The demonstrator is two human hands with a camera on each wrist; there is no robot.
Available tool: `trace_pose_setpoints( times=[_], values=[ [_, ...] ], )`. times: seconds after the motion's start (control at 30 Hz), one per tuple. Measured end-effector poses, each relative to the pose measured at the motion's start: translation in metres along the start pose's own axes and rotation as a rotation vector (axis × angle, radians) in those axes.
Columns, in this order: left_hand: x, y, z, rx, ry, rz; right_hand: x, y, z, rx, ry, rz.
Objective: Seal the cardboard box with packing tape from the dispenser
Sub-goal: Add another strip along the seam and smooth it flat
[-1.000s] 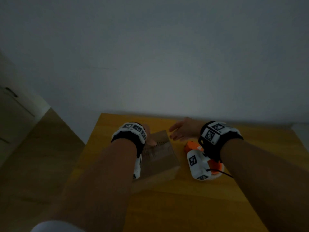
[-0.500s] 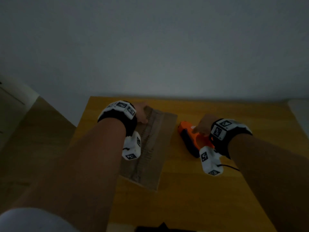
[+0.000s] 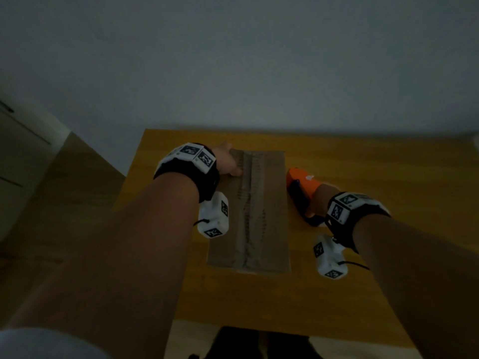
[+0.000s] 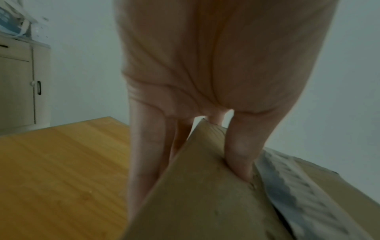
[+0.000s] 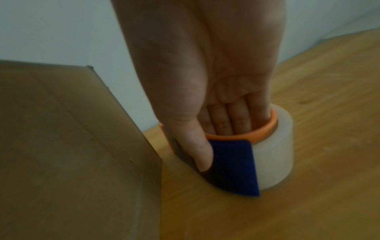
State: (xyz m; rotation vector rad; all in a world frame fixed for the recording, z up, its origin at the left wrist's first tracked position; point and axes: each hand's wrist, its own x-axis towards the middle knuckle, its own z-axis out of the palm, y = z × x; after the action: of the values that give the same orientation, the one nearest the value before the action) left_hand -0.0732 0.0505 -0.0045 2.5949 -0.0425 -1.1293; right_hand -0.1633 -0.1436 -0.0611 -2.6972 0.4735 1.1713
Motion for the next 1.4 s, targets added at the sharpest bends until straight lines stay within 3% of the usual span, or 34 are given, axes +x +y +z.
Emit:
trace_pose_setpoints(
  times=[0.2, 0.4, 0.5, 0.63, 0.8, 0.97, 1.13, 1.23, 1.4],
  values=[
    [-0.006, 0.006, 0.000, 0.075, 0.048, 0.081, -0.006, 0.013, -0.019, 0.317, 0.135, 0.117],
    [-0.022, 0.022, -0.026, 0.096, 0.235, 0.238, -0.037, 0.035, -0.074, 0.534, 0.359, 0.043],
    [-0.027, 0.037, -0.036, -0.214, 0.226, 0.294, -0.064, 0.033, -0.101, 0.763, 0.419, -0.023],
    [-0.039, 0.056, -0.040, -0.861, -0.036, 0.334, -0.080, 0.024, -0.119, 0.954, 0.433, -0.087],
    [-0.039, 0.054, -0.047, -1.017, 0.043, 0.369, -0.083, 0.018, -0.124, 1.051, 0.428, -0.128],
    [-0.036, 0.044, -0.048, -0.987, 0.071, 0.285, -0.086, 0.012, -0.125, 0.956, 0.379, -0.229],
    [-0.033, 0.033, -0.051, -0.981, 0.107, 0.217, -0.092, 0.008, -0.125, 0.611, 0.177, -0.331],
    [-0.034, 0.027, -0.054, -0.911, 0.150, 0.212, -0.093, 0.000, -0.128, 0.363, 0.253, -0.360],
    [-0.036, 0.021, -0.055, -0.927, 0.210, 0.166, -0.096, -0.011, -0.133, 0.155, 0.442, -0.397]
  ],
)
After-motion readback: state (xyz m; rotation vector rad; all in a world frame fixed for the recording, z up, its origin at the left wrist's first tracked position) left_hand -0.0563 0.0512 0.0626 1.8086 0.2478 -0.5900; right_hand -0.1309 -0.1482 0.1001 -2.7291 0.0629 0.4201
